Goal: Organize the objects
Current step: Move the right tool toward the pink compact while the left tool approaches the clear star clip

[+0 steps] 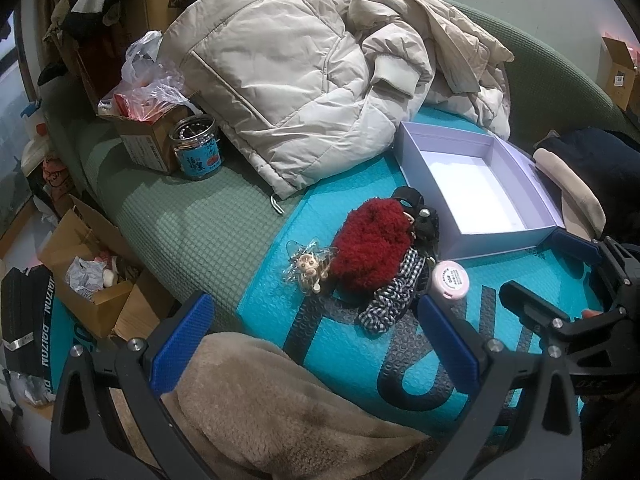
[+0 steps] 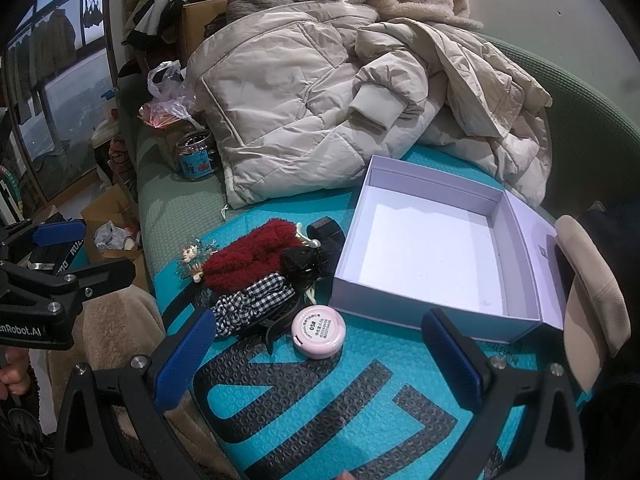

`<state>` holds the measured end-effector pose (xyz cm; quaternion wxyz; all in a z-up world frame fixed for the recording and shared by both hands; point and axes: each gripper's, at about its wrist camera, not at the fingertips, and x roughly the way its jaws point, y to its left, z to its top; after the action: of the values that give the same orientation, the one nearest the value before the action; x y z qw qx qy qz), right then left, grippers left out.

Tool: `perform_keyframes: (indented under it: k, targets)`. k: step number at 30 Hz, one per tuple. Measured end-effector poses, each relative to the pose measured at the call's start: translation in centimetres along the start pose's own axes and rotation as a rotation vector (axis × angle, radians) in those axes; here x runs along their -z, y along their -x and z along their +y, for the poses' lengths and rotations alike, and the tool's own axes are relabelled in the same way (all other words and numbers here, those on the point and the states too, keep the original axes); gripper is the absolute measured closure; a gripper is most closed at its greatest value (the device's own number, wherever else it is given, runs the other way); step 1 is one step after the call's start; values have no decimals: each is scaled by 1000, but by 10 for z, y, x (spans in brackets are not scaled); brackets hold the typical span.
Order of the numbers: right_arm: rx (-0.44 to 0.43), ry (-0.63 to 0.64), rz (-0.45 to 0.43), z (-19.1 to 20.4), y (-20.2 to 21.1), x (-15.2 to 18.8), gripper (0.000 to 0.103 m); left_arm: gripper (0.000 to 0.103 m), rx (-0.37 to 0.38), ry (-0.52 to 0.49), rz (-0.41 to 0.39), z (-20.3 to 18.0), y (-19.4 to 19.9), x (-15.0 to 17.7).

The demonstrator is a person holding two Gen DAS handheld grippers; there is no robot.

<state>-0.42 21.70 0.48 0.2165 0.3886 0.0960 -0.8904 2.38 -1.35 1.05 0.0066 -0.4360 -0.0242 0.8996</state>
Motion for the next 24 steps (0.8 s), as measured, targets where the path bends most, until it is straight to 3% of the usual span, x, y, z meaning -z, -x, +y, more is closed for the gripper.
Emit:
perform_keyframes:
  k: [24]
  targets:
    - [-16,-22,34,-10,-21,12,1,1,15,30,34,5,-26,3]
